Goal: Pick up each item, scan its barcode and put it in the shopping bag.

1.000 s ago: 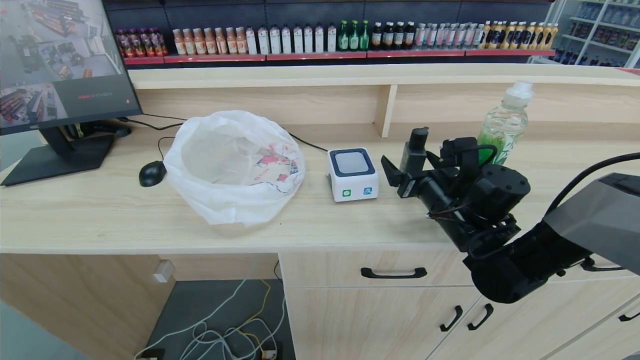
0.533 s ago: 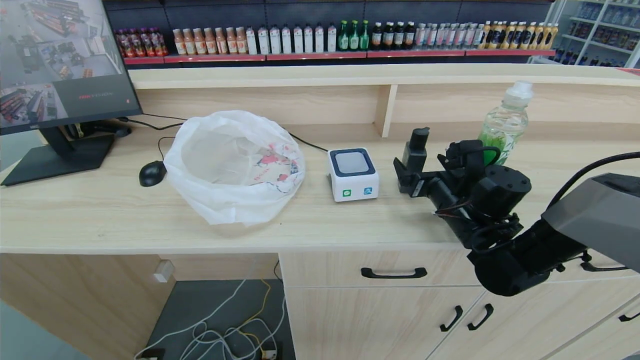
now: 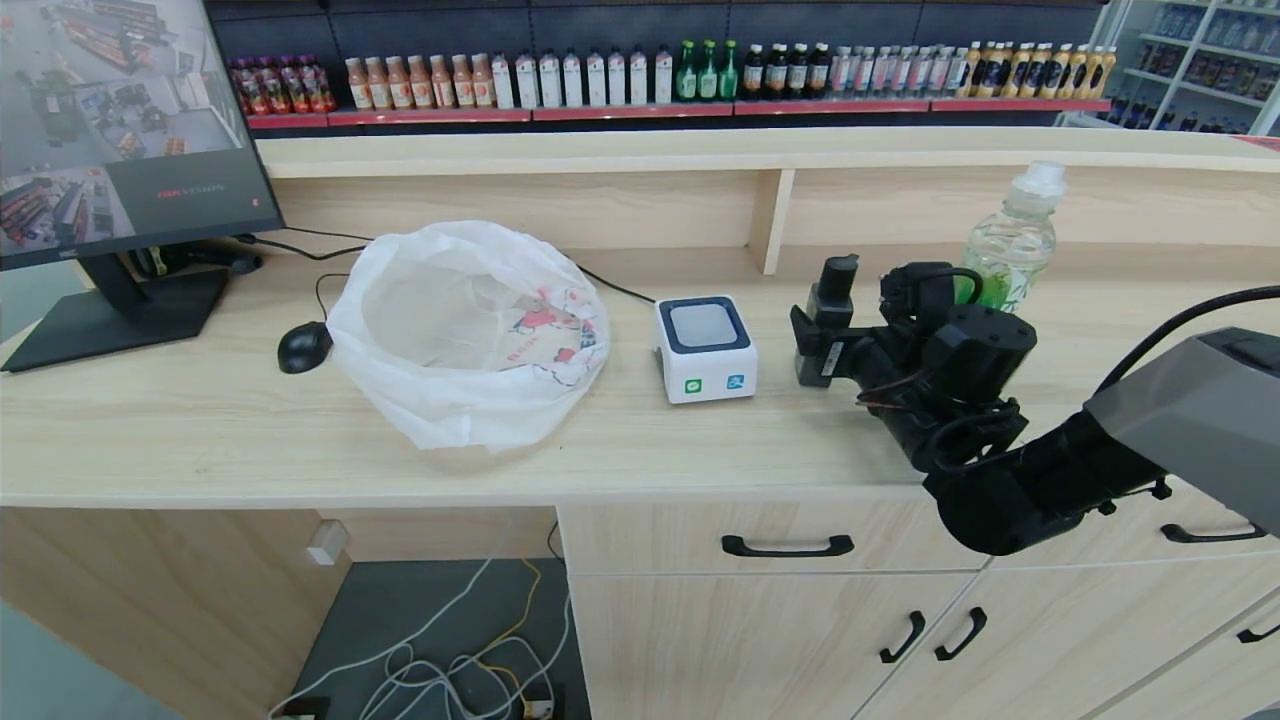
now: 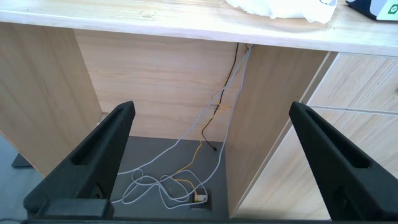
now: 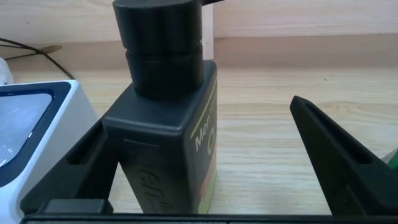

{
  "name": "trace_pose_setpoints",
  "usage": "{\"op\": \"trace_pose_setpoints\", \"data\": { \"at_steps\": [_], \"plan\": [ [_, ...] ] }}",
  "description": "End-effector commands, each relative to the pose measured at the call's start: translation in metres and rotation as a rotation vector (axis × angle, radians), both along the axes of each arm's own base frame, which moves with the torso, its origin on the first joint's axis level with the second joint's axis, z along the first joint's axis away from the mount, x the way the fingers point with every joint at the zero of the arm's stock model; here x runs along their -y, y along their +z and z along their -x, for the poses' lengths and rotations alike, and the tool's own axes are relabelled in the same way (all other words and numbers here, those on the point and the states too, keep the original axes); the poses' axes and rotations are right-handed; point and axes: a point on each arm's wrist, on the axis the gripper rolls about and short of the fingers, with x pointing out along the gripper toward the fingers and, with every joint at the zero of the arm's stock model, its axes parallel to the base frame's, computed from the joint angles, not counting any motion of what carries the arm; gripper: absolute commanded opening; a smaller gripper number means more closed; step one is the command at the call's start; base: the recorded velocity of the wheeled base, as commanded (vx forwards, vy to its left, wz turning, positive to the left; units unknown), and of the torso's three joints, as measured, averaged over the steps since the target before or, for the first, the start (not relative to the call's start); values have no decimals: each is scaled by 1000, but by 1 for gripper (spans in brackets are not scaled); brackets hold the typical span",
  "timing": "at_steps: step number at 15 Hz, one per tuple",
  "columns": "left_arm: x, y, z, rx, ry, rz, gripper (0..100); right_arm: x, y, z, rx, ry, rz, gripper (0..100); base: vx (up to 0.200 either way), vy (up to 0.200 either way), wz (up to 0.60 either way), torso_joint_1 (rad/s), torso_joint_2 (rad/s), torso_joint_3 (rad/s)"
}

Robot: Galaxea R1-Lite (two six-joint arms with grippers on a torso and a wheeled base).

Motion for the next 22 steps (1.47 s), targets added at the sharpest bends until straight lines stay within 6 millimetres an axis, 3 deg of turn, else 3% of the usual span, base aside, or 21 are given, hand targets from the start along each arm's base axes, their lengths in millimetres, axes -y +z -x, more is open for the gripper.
{"op": "trace_pose_setpoints", "data": {
  "at_steps": [1, 11, 12, 22],
  "plan": [
    [0, 0, 0, 0, 1, 1, 100, -3, 0, 0, -1, 7, -1, 100, 0, 0, 0, 0, 0, 0],
    [0, 0, 0, 0, 1, 1, 100, -4, -8, -7, -10, 0, -3, 100, 0, 0, 0, 0, 0, 0],
    [0, 0, 0, 0, 1, 1, 100, -3, -7, -7, -7, -2, -2, 0, 0, 0, 0, 0, 0, 0],
    [0, 0, 0, 0, 1, 1, 100, -5, 7, 0, 77, 7, 26, 0, 0, 0, 0, 0, 0, 0]
  ]
}}
